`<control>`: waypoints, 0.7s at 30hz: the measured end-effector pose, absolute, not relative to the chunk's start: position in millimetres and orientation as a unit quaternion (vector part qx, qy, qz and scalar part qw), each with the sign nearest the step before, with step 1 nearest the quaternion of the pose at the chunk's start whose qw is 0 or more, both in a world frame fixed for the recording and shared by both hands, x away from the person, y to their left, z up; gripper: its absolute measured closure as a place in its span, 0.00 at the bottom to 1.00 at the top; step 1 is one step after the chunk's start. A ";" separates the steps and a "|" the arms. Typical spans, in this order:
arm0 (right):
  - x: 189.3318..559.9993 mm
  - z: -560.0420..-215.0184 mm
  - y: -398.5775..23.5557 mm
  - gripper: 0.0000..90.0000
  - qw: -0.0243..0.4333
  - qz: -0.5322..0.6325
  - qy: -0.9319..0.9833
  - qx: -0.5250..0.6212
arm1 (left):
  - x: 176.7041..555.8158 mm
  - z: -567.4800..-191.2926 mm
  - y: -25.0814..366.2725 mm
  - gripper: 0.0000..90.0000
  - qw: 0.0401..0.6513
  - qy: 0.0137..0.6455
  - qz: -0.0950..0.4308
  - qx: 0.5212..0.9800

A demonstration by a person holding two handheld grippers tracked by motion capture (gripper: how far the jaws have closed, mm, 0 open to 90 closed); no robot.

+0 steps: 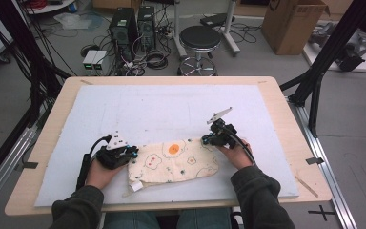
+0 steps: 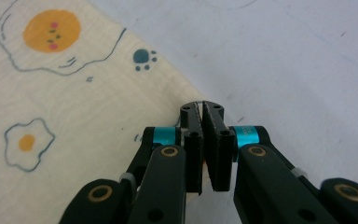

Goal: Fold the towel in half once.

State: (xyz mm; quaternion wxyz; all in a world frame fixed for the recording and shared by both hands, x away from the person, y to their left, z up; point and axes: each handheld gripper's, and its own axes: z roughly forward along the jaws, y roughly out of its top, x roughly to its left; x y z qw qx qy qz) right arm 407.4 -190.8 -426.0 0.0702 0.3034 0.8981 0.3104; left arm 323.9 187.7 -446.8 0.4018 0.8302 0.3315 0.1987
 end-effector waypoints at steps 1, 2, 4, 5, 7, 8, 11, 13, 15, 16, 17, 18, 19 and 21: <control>405.1 -425.0 -191.5 0.97 0.069 0.306 0.900 0.303 | 324.5 -447.5 186.2 0.91 0.404 0.334 0.202 0.828; 402.8 -424.6 -192.0 0.97 0.069 0.303 0.902 0.300 | 325.4 -447.5 185.3 0.91 0.401 0.332 0.207 0.828; 397.4 -424.6 -194.0 0.97 0.060 0.304 0.900 0.305 | 327.2 -447.7 184.2 0.92 0.399 0.333 0.212 0.827; 395.3 -424.7 -195.7 0.97 0.051 0.308 0.898 0.310 | 328.2 -447.7 184.0 0.92 0.400 0.334 0.213 0.827; 391.1 -424.3 -197.7 0.97 0.035 0.308 0.898 0.313 | 329.6 -447.7 183.8 0.93 0.399 0.337 0.215 0.825; 388.9 -423.8 -198.0 0.97 0.028 0.307 0.899 0.312 | 330.6 -447.4 183.8 0.94 0.399 0.339 0.217 0.824; 381.4 -418.8 -198.3 0.97 0.025 0.312 0.899 0.306 | 332.4 -446.3 184.4 0.94 0.406 0.345 0.223 0.816; 377.9 -411.8 -201.9 0.97 0.019 0.335 0.890 0.309 | 334.4 -444.9 184.6 0.95 0.405 0.347 0.223 0.816; 378.0 -406.4 -203.6 0.97 0.032 0.349 0.884 0.308 | 337.1 -441.3 183.8 0.95 0.406 0.345 0.227 0.815; 380.1 -405.0 -204.2 0.97 0.040 0.350 0.883 0.311 | 338.5 -439.2 183.0 0.94 0.408 0.347 0.227 0.814; 383.6 -405.0 -205.1 0.96 0.053 0.355 0.879 0.315 | 339.6 -437.3 182.0 0.94 0.408 0.343 0.228 0.815; 387.3 -405.8 -206.0 0.96 0.060 0.360 0.874 0.323 | 340.0 -436.4 180.8 0.94 0.410 0.343 0.229 0.813; 390.9 -407.6 -205.9 0.96 0.070 0.360 0.870 0.330 | 340.1 -436.6 180.2 0.94 0.412 0.342 0.228 0.813; 398.3 -413.3 -204.4 0.95 0.087 0.356 0.867 0.337 | 340.8 -438.3 179.9 0.94 0.403 0.342 0.221 0.820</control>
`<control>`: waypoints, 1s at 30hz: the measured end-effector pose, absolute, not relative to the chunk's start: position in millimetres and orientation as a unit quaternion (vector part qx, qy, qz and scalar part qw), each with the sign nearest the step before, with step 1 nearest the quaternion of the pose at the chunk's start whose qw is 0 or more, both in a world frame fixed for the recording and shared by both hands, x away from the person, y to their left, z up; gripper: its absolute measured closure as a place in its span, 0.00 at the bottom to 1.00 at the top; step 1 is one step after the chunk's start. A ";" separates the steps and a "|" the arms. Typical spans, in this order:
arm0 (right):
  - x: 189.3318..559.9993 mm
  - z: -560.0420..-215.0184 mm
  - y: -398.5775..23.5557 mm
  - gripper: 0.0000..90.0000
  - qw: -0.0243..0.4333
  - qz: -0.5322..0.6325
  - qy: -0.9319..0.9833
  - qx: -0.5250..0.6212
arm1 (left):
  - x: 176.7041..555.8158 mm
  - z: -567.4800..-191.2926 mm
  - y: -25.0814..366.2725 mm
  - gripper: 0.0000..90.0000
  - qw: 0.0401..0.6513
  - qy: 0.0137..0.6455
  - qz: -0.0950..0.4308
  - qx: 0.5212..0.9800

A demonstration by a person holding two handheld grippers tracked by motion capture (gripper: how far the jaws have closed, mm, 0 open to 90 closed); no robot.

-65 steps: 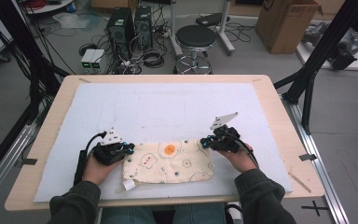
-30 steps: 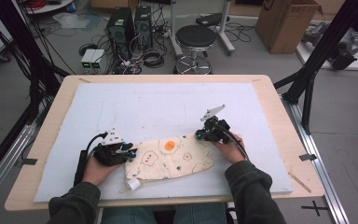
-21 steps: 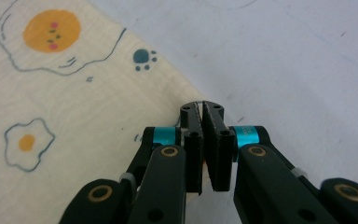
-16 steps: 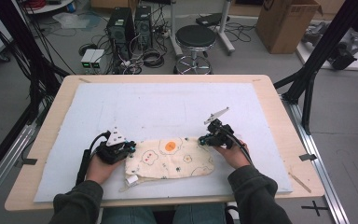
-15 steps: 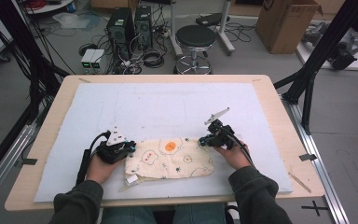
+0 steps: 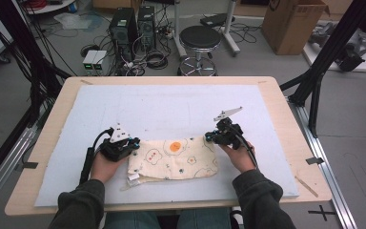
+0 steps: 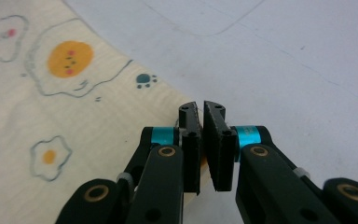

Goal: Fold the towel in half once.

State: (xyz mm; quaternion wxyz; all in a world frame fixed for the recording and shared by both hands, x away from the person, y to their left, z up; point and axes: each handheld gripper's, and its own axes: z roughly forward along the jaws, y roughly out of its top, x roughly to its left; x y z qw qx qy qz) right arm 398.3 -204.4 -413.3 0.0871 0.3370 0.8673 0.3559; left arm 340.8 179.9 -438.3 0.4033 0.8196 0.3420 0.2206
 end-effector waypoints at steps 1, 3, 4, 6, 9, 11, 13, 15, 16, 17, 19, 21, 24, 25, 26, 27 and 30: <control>401.5 -416.7 -202.7 0.95 0.089 0.352 0.868 0.338 | 340.8 -439.0 180.2 0.93 0.403 0.341 0.218 0.821; 406.9 -423.7 -198.7 0.91 0.099 0.335 0.873 0.341 | 339.3 -437.9 180.6 0.89 0.409 0.343 0.212 0.819; 409.1 -426.8 -197.0 0.87 0.097 0.331 0.874 0.343 | 338.8 -436.9 181.2 0.86 0.412 0.340 0.211 0.819; 409.9 -427.5 -197.4 0.82 0.099 0.331 0.873 0.344 | 335.7 -434.2 182.4 0.80 0.416 0.339 0.208 0.818; 407.1 -422.8 -200.9 0.77 0.104 0.346 0.871 0.334 | 330.1 -432.3 184.2 0.73 0.417 0.334 0.208 0.819; 405.0 -418.6 -204.2 0.75 0.111 0.355 0.868 0.330 | 329.0 -432.1 187.2 0.71 0.416 0.342 0.207 0.817; 401.9 -414.1 -207.9 0.73 0.103 0.370 0.860 0.337 | 328.1 -431.7 191.1 0.70 0.421 0.350 0.209 0.810; 396.6 -411.9 -209.6 0.72 0.102 0.390 0.855 0.325 | 328.1 -432.0 193.5 0.71 0.425 0.353 0.207 0.807; 393.9 -412.3 -209.6 0.72 0.102 0.396 0.856 0.317 | 328.4 -432.4 193.5 0.74 0.425 0.351 0.203 0.809; 391.9 -413.8 -208.8 0.72 0.102 0.395 0.859 0.308 | 328.5 -433.0 192.6 0.79 0.422 0.349 0.203 0.812; 387.4 -417.9 -207.3 0.73 0.098 0.390 0.865 0.301 | 330.4 -435.9 189.2 0.82 0.418 0.349 0.202 0.814; 385.0 -423.3 -206.0 0.73 0.101 0.380 0.870 0.298 | 333.4 -439.8 185.2 0.82 0.398 0.354 0.199 0.823; 387.0 -431.3 -206.2 0.73 0.102 0.367 0.876 0.296 | 336.0 -443.7 181.9 0.82 0.386 0.358 0.197 0.827; 387.0 -432.9 -206.4 0.74 0.101 0.361 0.878 0.297 | 336.2 -443.9 181.9 0.82 0.386 0.358 0.197 0.827; 386.9 -434.4 -206.8 0.74 0.102 0.359 0.879 0.297 | 336.2 -444.1 182.1 0.82 0.387 0.357 0.197 0.827; 387.4 -434.9 -207.7 0.74 0.102 0.361 0.878 0.297 | 336.2 -444.1 182.2 0.81 0.385 0.359 0.198 0.827; 387.4 -435.1 -209.3 0.74 0.104 0.360 0.878 0.297 | 336.0 -444.1 182.1 0.80 0.385 0.360 0.199 0.826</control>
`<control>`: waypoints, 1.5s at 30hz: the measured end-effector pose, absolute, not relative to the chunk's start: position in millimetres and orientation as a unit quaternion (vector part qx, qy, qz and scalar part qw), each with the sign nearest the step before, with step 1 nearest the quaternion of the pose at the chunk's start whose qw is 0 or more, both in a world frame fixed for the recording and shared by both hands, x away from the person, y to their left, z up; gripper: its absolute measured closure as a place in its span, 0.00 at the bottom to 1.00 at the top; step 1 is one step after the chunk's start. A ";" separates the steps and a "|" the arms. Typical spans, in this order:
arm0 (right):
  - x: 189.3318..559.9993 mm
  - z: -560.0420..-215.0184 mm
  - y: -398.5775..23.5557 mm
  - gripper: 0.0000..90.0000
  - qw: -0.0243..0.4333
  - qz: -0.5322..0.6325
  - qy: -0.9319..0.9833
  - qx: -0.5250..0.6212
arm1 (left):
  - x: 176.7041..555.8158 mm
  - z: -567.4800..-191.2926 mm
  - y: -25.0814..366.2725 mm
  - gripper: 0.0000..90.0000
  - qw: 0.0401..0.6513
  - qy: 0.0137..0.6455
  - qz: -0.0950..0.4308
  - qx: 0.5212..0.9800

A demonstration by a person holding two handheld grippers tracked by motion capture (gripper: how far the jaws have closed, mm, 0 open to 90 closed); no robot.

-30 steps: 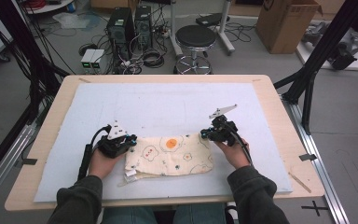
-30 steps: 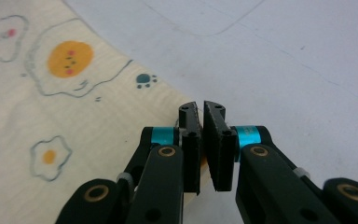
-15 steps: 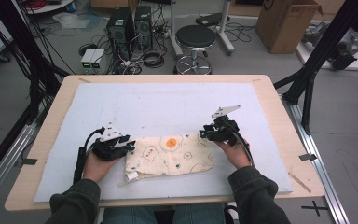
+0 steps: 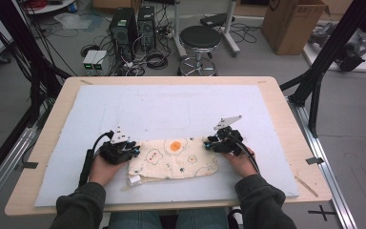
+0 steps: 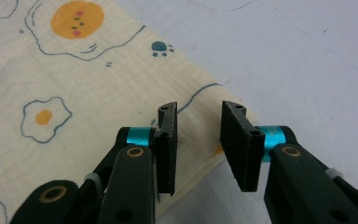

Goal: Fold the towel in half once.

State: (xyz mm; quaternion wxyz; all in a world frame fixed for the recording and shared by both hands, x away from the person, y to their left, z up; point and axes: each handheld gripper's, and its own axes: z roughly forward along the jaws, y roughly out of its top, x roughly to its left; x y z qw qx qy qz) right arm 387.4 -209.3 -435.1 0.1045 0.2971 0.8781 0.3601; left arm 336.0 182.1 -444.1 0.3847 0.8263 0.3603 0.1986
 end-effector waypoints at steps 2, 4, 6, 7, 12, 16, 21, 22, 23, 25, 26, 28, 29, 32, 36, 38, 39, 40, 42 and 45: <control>386.0 -435.7 -209.7 0.73 0.106 0.361 0.878 0.295 | 336.0 -443.9 182.3 0.79 0.385 0.362 0.196 0.826; 384.5 -436.0 -209.8 0.70 0.104 0.365 0.876 0.298 | 336.1 -443.3 183.1 0.78 0.384 0.364 0.195 0.826; 383.2 -435.5 -210.8 0.67 0.100 0.372 0.873 0.299 | 335.8 -442.9 184.4 0.75 0.393 0.367 0.185 0.822; 382.0 -435.0 -211.5 0.65 0.096 0.378 0.871 0.299 | 335.3 -442.0 185.3 0.73 0.395 0.364 0.182 0.823; 375.1 -428.9 -217.4 0.57 0.087 0.401 0.861 0.299 | 327.4 -435.0 189.5 0.64 0.422 0.357 0.158 0.818; 369.8 -424.3 -222.2 0.51 0.080 0.421 0.852 0.299 | 319.8 -431.3 194.3 0.57 0.432 0.358 0.152 0.814; 362.9 -421.2 -226.1 0.42 0.080 0.435 0.845 0.300 | 309.1 -425.9 202.9 0.51 0.453 0.359 0.148 0.802; 361.0 -420.1 -227.0 0.41 0.076 0.438 0.843 0.304 | 306.9 -424.9 204.9 0.50 0.457 0.357 0.147 0.801; 359.5 -419.0 -228.2 0.40 0.077 0.443 0.841 0.302 | 304.7 -424.2 206.5 0.49 0.460 0.357 0.147 0.800; 355.3 -416.6 -230.2 0.37 0.081 0.450 0.836 0.302 | 301.0 -422.8 209.2 0.46 0.464 0.360 0.142 0.797; 353.2 -415.7 -231.1 0.36 0.081 0.452 0.835 0.303 | 299.2 -422.1 210.0 0.46 0.468 0.360 0.140 0.795; 349.9 -414.7 -232.3 0.34 0.087 0.449 0.836 0.303 | 296.2 -420.1 210.6 0.45 0.469 0.357 0.143 0.795; 348.4 -414.5 -232.9 0.33 0.089 0.449 0.835 0.303 | 295.3 -419.3 210.9 0.44 0.471 0.354 0.145 0.795; 344.4 -414.4 -234.6 0.30 0.090 0.449 0.835 0.305 | 293.1 -417.6 212.3 0.43 0.476 0.354 0.146 0.792; 341.3 -414.6 -234.6 0.29 0.093 0.450 0.835 0.304 | 292.9 -417.7 214.1 0.42 0.479 0.354 0.150 0.789; 340.9 -414.9 -233.4 0.29 0.092 0.449 0.835 0.304 | 293.4 -418.0 214.7 0.42 0.481 0.355 0.149 0.788; 341.1 -415.3 -232.8 0.29 0.091 0.449 0.836 0.302 | 293.3 -418.1 214.5 0.42 0.482 0.355 0.150 0.787; 341.0 -415.5 -231.9 0.28 0.091 0.449 0.836 0.304 | 293.4 -418.0 214.3 0.43 0.482 0.354 0.151 0.787; 341.8 -416.3 -230.7 0.28 0.092 0.449 0.836 0.302 | 293.6 -418.1 214.0 0.43 0.483 0.355 0.151 0.786; 341.4 -417.1 -228.9 0.27 0.090 0.448 0.837 0.302 | 293.5 -418.0 214.1 0.43 0.483 0.355 0.152 0.785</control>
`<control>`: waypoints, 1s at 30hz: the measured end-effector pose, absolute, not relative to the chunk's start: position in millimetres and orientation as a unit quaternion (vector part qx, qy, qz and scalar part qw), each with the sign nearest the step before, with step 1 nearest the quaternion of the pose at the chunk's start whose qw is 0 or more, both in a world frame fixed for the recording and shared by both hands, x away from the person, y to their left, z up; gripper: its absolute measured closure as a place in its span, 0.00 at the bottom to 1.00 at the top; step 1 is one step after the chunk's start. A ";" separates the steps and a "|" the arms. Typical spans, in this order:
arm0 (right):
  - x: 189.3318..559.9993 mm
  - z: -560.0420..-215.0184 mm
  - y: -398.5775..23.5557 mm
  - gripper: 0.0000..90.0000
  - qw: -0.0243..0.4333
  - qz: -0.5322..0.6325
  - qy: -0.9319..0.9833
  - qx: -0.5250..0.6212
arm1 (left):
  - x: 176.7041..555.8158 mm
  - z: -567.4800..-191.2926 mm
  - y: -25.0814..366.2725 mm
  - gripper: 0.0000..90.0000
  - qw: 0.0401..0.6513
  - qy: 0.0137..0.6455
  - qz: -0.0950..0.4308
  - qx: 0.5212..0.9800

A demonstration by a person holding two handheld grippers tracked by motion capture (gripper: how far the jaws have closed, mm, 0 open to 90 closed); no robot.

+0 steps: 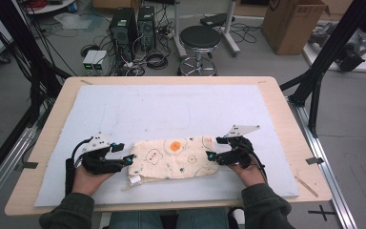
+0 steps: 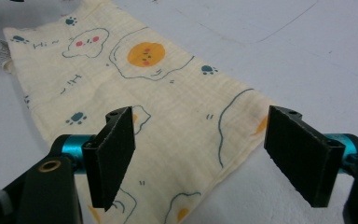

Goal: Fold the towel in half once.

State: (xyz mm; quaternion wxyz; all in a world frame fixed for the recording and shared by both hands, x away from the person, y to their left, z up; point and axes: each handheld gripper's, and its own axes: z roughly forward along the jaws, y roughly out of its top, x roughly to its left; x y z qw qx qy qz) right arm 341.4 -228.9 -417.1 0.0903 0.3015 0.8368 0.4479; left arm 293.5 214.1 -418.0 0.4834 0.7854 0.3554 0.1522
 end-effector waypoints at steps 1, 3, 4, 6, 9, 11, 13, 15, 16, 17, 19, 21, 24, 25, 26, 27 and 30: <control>341.4 -417.0 -228.5 0.27 0.089 0.447 0.837 0.302 | 293.4 -417.7 214.4 0.42 0.483 0.355 0.152 0.786; 341.9 -417.3 -228.2 0.27 0.091 0.448 0.838 0.299 | 293.2 -417.4 214.7 0.43 0.485 0.353 0.153 0.785; 341.5 -417.2 -228.0 0.27 0.091 0.448 0.837 0.300 | 292.8 -417.1 214.9 0.43 0.485 0.353 0.152 0.785; 340.3 -416.7 -227.4 0.27 0.094 0.445 0.839 0.300 | 292.3 -416.9 214.7 0.45 0.488 0.351 0.152 0.785; 338.9 -416.4 -226.1 0.27 0.098 0.445 0.838 0.300 | 291.3 -416.1 215.1 0.47 0.490 0.348 0.156 0.784; 339.2 -417.0 -225.1 0.27 0.098 0.446 0.838 0.299 | 291.2 -416.1 215.5 0.47 0.491 0.350 0.154 0.783; 339.3 -417.5 -224.0 0.27 0.095 0.443 0.839 0.300 | 291.9 -416.3 216.4 0.47 0.490 0.351 0.154 0.783; 339.4 -417.9 -223.7 0.27 0.097 0.443 0.839 0.300 | 292.5 -416.6 216.8 0.47 0.490 0.352 0.154 0.782; 339.6 -418.0 -223.7 0.27 0.097 0.443 0.839 0.300 | 292.6 -416.9 216.9 0.47 0.489 0.353 0.155 0.782; 340.2 -418.4 -223.8 0.27 0.100 0.444 0.838 0.300 | 292.8 -417.0 217.1 0.46 0.489 0.354 0.153 0.783; 340.8 -418.9 -224.3 0.27 0.097 0.443 0.838 0.302 | 292.9 -417.0 217.2 0.46 0.489 0.354 0.154 0.783; 340.8 -419.2 -223.9 0.26 0.095 0.441 0.839 0.304 | 293.0 -416.9 217.2 0.45 0.490 0.355 0.153 0.781; 341.2 -419.2 -224.4 0.26 0.093 0.444 0.839 0.302 | 293.4 -416.6 217.7 0.44 0.490 0.358 0.153 0.780; 341.8 -419.2 -225.0 0.25 0.093 0.444 0.838 0.302 | 293.7 -416.7 217.8 0.44 0.491 0.358 0.154 0.779; 341.8 -419.1 -225.3 0.25 0.092 0.444 0.838 0.305 | 294.2 -416.5 218.4 0.43 0.490 0.356 0.154 0.780; 342.1 -419.1 -225.7 0.24 0.093 0.444 0.837 0.306 | 294.2 -416.6 218.0 0.42 0.492 0.359 0.153 0.778; 342.7 -419.1 -226.4 0.24 0.093 0.445 0.835 0.310 | 294.1 -416.1 217.7 0.41 0.490 0.359 0.156 0.778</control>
